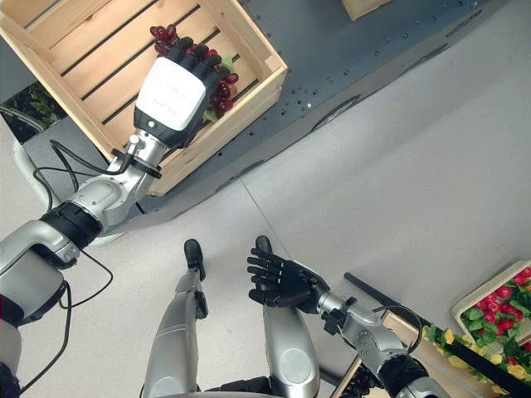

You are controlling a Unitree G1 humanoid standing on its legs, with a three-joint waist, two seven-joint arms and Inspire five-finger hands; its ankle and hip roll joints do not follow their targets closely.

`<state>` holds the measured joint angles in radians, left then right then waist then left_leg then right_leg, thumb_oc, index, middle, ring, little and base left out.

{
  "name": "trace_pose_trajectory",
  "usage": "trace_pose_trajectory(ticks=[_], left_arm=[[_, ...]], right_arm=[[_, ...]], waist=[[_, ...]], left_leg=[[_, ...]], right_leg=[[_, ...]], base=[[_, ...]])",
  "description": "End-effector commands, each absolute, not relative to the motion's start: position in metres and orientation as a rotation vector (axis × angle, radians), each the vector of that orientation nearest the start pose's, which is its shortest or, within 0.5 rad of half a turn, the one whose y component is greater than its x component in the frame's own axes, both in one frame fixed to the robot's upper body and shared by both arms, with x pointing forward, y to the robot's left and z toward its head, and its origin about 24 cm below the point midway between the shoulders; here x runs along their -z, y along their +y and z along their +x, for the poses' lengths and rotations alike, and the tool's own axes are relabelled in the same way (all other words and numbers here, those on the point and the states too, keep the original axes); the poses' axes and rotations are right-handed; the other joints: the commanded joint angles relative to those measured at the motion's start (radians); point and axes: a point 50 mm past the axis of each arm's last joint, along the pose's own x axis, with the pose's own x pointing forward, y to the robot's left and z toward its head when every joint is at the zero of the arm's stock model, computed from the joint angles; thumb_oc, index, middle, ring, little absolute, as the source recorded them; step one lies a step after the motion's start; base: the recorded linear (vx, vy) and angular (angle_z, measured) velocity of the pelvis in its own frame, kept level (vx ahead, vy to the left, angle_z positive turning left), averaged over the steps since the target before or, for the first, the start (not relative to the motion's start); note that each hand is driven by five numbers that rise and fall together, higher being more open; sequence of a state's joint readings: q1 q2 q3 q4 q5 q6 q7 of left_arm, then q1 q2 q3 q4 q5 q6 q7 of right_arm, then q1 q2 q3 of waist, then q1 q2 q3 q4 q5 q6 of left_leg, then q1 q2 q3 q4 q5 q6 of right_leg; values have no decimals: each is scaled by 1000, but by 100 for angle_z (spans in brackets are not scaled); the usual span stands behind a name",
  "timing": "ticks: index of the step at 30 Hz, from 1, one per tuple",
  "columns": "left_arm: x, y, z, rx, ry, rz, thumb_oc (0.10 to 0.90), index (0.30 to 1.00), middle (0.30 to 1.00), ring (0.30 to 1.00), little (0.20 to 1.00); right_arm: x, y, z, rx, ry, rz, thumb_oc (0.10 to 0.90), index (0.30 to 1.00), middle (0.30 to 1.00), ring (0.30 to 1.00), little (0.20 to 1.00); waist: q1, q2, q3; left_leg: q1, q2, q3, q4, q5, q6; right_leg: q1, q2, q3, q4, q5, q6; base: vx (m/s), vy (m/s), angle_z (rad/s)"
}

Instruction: Pick up the fruits from the basket on one side to the basket on the other side

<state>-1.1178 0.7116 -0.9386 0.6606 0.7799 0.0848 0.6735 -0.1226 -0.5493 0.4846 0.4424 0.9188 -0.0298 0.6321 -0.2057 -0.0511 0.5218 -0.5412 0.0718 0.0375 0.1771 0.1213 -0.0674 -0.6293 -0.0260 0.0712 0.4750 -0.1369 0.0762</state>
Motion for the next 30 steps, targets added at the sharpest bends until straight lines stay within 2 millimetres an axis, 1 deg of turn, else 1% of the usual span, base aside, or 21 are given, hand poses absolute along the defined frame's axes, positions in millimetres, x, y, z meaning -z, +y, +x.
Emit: trace_pose_trajectory(ticks=[1,6,12,15,19,21,24,28,30], left_arm=[[-282,152,389,-485,-970,1872,800,900,900,900,900],[-284,155,392,-495,-911,1946,800,900,900,900,900],[-285,152,398,-470,-851,2022,800,900,900,900,900],[-286,155,402,-470,-790,2053,800,900,900,900,900],[-286,157,407,-416,-723,2086,800,900,900,900,900],[-284,153,407,-420,-722,2109,800,900,900,900,900],[-289,150,407,-438,-747,2131,800,900,900,900,900],[-293,152,407,-465,-772,2152,800,900,900,900,900],[-295,152,408,-473,-756,2168,800,900,900,900,900]], right_arm=[[18,-166,228,-749,343,452,800,900,900,900,900],[17,-164,229,-736,335,464,800,900,900,900,900],[14,-161,234,-716,316,485,800,900,900,900,900],[14,-162,235,-708,313,486,800,900,900,900,900],[13,-161,237,-707,302,500,800,900,900,900,900],[12,-158,238,-707,302,503,800,900,900,900,900],[12,-156,239,-701,302,518,800,900,900,900,900],[12,-155,239,-699,300,526,800,900,900,900,900],[13,-155,239,-695,296,534,800,900,900,900,900]], waist=[[-28,-52,-2],[-27,-61,-2],[-32,-72,-2],[-36,-78,-2],[-42,-89,-2],[-42,-93,-2],[-45,-100,-2],[-47,-108,-2],[-49,-112,-2]], left_leg=[[-56,-15,6,156,-71,23],[-56,-21,9,141,-68,29],[-59,-24,16,127,-63,32],[-64,-22,21,130,-65,35],[-79,-19,24,147,-72,38],[-84,-18,27,148,-72,38],[-87,-17,30,149,-74,40],[-92,-15,35,149,-75,41],[-97,-13,35,155,-78,42]], right_leg=[[91,0,-6,-217,182,-49],[84,-1,-2,-230,195,-45],[71,-2,-2,-242,214,-39],[61,-2,-6,-236,217,-37],[46,-4,-9,-231,222,-36],[40,-5,-12,-229,225,-33],[34,-4,-14,-229,228,-32],[25,-1,-15,-223,229,-33],[19,0,-17,-219,229,-33]], base=[[0,0,0],[14,4,0],[0,0,0],[0,0,0],[0,0,0],[0,0,0],[0,0,0],[0,0,0],[0,0,0]])
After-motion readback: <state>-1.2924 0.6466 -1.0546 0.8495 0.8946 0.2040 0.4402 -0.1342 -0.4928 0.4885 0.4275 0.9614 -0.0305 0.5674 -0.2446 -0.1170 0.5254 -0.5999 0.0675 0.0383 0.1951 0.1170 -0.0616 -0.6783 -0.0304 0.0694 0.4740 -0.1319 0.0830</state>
